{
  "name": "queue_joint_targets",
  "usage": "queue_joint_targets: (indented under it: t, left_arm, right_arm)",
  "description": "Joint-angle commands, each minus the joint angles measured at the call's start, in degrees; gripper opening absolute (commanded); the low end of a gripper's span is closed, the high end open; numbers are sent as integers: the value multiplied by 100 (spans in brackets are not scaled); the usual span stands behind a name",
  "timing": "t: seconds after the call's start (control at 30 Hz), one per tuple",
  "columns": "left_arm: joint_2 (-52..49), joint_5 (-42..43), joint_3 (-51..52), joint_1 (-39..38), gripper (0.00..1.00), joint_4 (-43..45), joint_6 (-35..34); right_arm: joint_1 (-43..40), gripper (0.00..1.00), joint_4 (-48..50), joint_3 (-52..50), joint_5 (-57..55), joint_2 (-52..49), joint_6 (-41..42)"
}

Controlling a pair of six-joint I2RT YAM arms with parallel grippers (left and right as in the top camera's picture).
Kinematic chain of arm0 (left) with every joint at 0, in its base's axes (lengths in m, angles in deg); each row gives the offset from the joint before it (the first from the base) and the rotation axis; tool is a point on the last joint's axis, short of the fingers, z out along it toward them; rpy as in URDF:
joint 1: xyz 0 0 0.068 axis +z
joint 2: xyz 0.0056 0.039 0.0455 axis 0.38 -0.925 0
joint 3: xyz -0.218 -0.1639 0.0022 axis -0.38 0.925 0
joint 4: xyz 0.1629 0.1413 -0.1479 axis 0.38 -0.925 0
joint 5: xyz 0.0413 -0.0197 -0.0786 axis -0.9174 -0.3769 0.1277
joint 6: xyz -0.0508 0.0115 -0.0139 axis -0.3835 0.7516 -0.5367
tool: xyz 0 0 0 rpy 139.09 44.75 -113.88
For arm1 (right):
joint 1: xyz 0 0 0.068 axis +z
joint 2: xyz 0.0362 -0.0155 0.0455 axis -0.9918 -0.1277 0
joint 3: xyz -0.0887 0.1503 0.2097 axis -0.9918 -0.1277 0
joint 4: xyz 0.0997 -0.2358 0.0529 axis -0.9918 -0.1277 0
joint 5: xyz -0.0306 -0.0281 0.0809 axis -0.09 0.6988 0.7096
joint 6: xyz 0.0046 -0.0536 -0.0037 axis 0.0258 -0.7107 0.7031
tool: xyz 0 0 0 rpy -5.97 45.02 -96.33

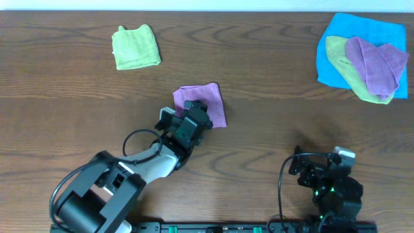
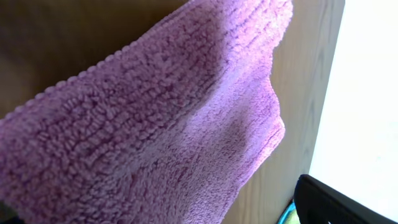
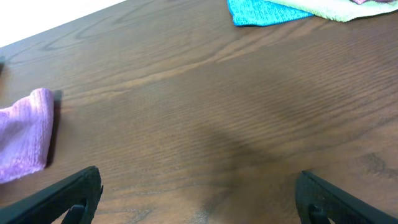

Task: Fold the cloth
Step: 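Move the left gripper to the folded purple square and grasp its edge, then lift the purple square with the left gripper and carry it to the yellow-green cloth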

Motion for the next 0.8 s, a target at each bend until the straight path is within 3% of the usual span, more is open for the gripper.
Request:
queue_joint_targets:
  t: [0.0, 0.07, 0.1, 0.13, 0.17, 0.2, 0.23, 0.3, 0.57, 0.77]
  left_arm:
    - [-612, -57, 37, 2, 95, -232, -42]
    - [-748, -146, -90, 2, 95, -232, -39]
    - [-789, -186, -138, 2, 87, -232, -39]
    - [-835, -234, -188, 2, 72, -234, -39]
    - [-857, -262, -223, 2, 40, -234, -39]
    - [-861, -284, -243, 2, 28, -234, -39]
    - [-859, -297, -247, 2, 27, -232, -42]
    - [-859, -297, -254, 2, 9, -232, -42]
    - [-828, -382, -254, 11, 6, -103, -44]
    - [-363, -1165, -262, 20, 6, 343, -37]
  right_arm:
    - [59, 99, 4, -74, 2, 52, 61]
    - [59, 99, 4, -74, 2, 52, 61]
    - [59, 99, 4, -74, 2, 52, 61]
    - [59, 99, 4, -74, 2, 52, 61]
    - [59, 99, 4, -74, 2, 52, 61]
    - [59, 99, 4, -74, 2, 52, 61]
    - [59, 99, 4, -74, 4, 52, 61]
    - [59, 99, 4, -74, 4, 52, 61]
    - [59, 99, 4, -74, 2, 52, 61]
    - [59, 99, 4, -74, 2, 52, 61]
